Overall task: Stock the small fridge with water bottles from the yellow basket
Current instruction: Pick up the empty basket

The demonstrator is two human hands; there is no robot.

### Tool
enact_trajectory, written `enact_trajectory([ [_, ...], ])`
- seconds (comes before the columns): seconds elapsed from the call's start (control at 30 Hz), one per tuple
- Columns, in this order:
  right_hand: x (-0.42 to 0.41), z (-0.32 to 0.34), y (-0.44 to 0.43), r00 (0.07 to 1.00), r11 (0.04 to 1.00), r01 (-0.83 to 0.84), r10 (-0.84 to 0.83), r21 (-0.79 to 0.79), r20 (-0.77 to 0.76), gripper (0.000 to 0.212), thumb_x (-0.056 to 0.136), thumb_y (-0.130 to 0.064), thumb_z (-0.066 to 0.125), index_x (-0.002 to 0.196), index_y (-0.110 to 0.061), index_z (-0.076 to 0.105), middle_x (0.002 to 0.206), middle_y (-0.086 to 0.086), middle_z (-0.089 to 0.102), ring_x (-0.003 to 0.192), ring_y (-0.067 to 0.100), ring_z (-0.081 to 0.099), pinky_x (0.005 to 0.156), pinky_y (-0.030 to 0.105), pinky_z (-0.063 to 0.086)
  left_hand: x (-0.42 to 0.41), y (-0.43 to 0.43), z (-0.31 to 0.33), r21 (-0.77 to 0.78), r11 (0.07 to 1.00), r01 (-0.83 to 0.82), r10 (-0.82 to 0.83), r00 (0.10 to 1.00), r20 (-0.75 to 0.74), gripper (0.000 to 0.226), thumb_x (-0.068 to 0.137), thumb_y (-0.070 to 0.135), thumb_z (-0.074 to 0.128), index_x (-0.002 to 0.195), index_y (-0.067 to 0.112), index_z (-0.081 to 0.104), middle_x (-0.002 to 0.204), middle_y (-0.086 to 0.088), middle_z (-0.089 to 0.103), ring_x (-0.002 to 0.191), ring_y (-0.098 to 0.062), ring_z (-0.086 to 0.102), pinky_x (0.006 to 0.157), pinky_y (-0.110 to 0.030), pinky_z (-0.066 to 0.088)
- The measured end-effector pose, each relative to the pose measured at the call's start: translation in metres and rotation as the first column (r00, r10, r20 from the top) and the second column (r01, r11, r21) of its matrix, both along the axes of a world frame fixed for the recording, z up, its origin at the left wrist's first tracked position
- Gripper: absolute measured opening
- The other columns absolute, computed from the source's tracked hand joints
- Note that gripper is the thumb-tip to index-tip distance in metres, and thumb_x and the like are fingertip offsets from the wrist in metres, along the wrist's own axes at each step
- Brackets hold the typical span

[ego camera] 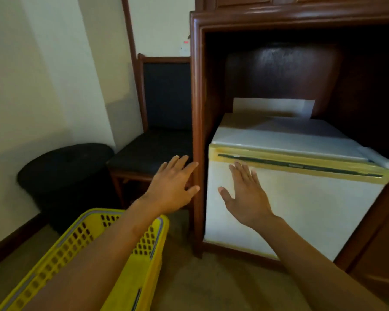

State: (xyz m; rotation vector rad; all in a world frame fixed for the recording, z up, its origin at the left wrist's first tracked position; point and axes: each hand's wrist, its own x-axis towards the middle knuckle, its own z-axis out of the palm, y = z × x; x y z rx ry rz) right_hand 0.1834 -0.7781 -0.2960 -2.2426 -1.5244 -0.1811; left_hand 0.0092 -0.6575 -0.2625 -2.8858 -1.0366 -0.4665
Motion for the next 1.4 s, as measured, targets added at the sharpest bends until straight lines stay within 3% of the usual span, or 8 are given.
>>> enact_trajectory([
  [0.27, -0.146, -0.096, 0.014, 0.852, 0.958, -0.216, 0.091, -0.189, -0.516, 0.07, 0.099, -0.05, 0.045, 0.155, -0.014, 0.025, 0.16, 0.006, 0.029, 0.145, 0.023, 0.03, 0.115, 0.037, 0.028, -0.216, 0.005, -0.12, -0.235, 0.863, -0.447, 0.423, 0.894, -0.146, 0.067, 0.091, 0.048, 0.058, 0.151, 0.029, 0.035, 0.16, -0.005, 0.029, 0.148, -0.026, 0.027, 0.117, -0.044, 0.03],
  [0.5, -0.255, -0.221, 0.057, 0.646, 0.781, -0.264, -0.293, -0.566, -0.705, 0.052, 0.098, -0.04, 0.055, 0.125, 0.005, 0.057, 0.128, 0.025, 0.058, 0.117, 0.032, 0.059, 0.096, 0.036, 0.044, -0.354, 0.034, -0.233, -0.373, 0.416, -0.829, 0.727, 0.55, -0.411, 0.107, 0.082, 0.053, 0.069, 0.158, 0.027, -0.003, 0.164, -0.021, -0.011, 0.15, -0.044, -0.008, 0.113, -0.071, 0.009],
  [0.6, -0.277, -0.25, 0.062, 0.652, 0.803, -0.147, -0.361, -0.577, -0.667, 0.032, 0.097, -0.02, 0.052, 0.113, 0.007, 0.057, 0.117, 0.026, 0.058, 0.106, 0.027, 0.061, 0.098, 0.036, 0.043, -0.39, 0.054, -0.256, -0.515, 0.201, -0.833, 0.825, 0.428, -0.369, 0.108, 0.074, 0.058, 0.072, 0.156, 0.03, 0.008, 0.162, -0.02, 0.016, 0.148, -0.042, 0.016, 0.111, -0.073, 0.018],
  [0.7, -0.283, -0.255, 0.066, 0.61, 0.846, 0.037, -0.441, -0.532, -0.658, 0.049, 0.094, -0.011, 0.052, 0.136, 0.013, 0.039, 0.138, 0.027, 0.047, 0.125, 0.036, 0.051, 0.092, 0.037, 0.041, -0.403, 0.065, -0.265, -0.54, 0.18, -0.822, 0.847, 0.408, -0.339, 0.088, 0.077, 0.051, 0.073, 0.149, 0.027, 0.029, 0.147, -0.018, 0.038, 0.136, -0.04, 0.039, 0.106, -0.061, 0.035],
  [0.8, -0.274, -0.243, 0.062, 0.479, 0.878, 0.151, -0.466, -0.454, -0.744, 0.049, 0.088, -0.003, 0.059, 0.133, 0.01, 0.042, 0.13, 0.03, 0.052, 0.115, 0.042, 0.056, 0.078, 0.038, 0.041, -0.402, 0.056, -0.258, -0.578, 0.185, -0.795, 0.893, 0.382, -0.239, 0.054, 0.088, 0.034, 0.066, 0.135, 0.024, 0.041, 0.13, -0.017, 0.049, 0.116, -0.034, 0.052, 0.097, -0.051, 0.047],
  [1.03, -0.23, -0.115, 0.052, 0.424, 0.923, 0.141, -0.382, -0.357, -0.821, 0.028, 0.084, 0.003, 0.063, 0.103, -0.007, 0.045, 0.086, 0.009, 0.051, 0.066, 0.022, 0.048, 0.054, 0.031, 0.036, -0.382, 0.024, -0.145, -0.605, 0.144, -0.783, 0.925, 0.324, -0.2, 0.038, 0.094, 0.041, 0.061, 0.127, 0.025, 0.051, 0.076, 0.009, 0.061, 0.068, -0.011, 0.058, 0.063, -0.029, 0.041],
  [1.23, -0.201, 0.055, 0.056, 0.413, 0.941, 0.138, -0.338, -0.309, -0.845, 0.028, 0.08, -0.003, 0.066, 0.089, -0.02, 0.044, 0.075, 0.001, 0.051, 0.066, 0.026, 0.054, 0.059, 0.034, 0.045, -0.367, 0.031, 0.03, -0.684, 0.105, -0.722, 0.938, 0.3, -0.173, 0.056, 0.086, 0.058, 0.065, 0.123, 0.018, 0.052, 0.075, 0.002, 0.066, 0.069, -0.018, 0.067, 0.063, -0.033, 0.052],
  [1.4, -0.179, 0.194, 0.075, 0.473, 0.947, 0.145, -0.321, -0.287, -0.821, 0.023, 0.085, -0.004, 0.066, 0.101, -0.005, 0.049, 0.077, 0.008, 0.056, 0.062, 0.021, 0.055, 0.049, 0.027, 0.035, -0.354, 0.065, 0.163, -0.723, 0.126, -0.679, 0.919, 0.355, -0.174, 0.047, 0.086, 0.056, 0.067, 0.105, 0.016, 0.049, 0.077, -0.003, 0.066, 0.067, -0.021, 0.067, 0.068, -0.042, 0.059],
])
